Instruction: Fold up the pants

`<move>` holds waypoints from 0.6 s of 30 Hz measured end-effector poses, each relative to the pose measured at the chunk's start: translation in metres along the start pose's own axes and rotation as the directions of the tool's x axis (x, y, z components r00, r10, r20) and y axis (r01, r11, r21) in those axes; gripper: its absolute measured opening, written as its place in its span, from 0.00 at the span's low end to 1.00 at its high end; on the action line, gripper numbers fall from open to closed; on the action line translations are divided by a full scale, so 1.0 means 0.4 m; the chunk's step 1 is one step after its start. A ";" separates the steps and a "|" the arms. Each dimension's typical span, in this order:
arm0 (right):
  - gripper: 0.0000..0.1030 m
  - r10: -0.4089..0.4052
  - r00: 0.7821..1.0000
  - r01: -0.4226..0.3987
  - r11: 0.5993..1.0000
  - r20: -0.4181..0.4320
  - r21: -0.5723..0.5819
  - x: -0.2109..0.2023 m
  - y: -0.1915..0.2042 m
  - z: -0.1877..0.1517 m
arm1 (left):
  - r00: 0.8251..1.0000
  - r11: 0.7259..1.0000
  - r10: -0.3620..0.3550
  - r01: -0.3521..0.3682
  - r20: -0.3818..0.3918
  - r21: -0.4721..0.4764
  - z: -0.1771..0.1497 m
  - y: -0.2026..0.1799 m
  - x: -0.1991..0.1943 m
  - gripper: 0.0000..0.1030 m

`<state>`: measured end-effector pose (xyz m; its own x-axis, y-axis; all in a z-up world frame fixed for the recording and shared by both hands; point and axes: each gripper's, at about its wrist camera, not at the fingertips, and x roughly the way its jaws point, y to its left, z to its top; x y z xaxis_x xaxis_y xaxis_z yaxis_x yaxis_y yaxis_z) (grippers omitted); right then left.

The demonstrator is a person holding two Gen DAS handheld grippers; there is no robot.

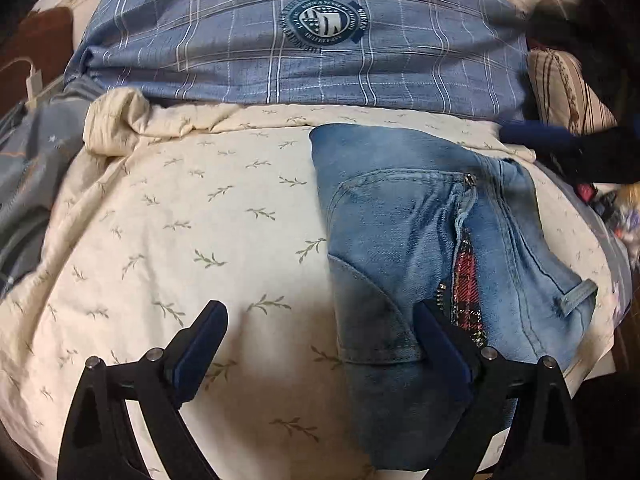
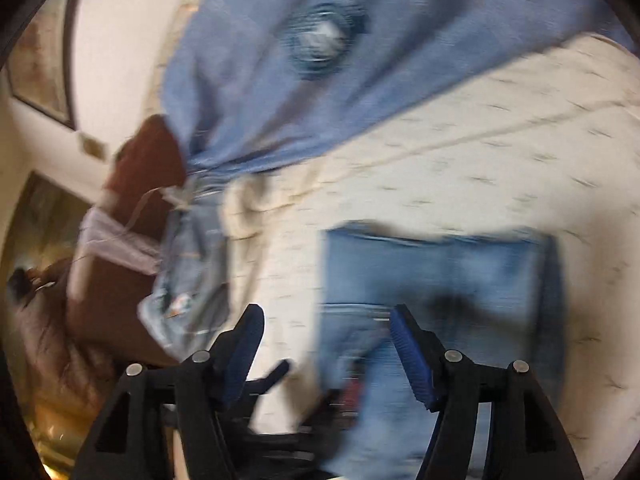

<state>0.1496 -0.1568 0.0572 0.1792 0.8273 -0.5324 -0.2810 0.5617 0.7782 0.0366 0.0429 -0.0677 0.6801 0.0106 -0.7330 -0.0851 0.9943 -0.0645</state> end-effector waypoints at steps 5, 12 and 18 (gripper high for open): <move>0.66 -0.129 0.986 0.139 0.986 -0.105 0.094 0.166 -0.136 0.047 | 0.999 0.998 -0.035 0.035 0.001 -0.047 0.007 0.016 0.002 0.92; 0.79 -0.137 0.990 0.138 0.990 -0.029 0.039 0.071 -0.082 0.018 | 0.969 0.916 -0.232 0.245 0.080 -0.317 0.035 0.151 -0.031 0.92; 0.83 -0.238 0.968 0.241 0.970 -0.077 0.036 0.087 -0.187 -0.006 | 0.884 0.822 -0.454 0.369 -0.110 -0.434 0.043 0.125 0.109 0.92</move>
<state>0.1746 -0.1699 -0.0203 0.1679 0.6664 -0.7264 -0.1948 0.7448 0.6382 0.0746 0.0949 -0.0914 0.5600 -0.4540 -0.6930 -0.1354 0.7751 -0.6172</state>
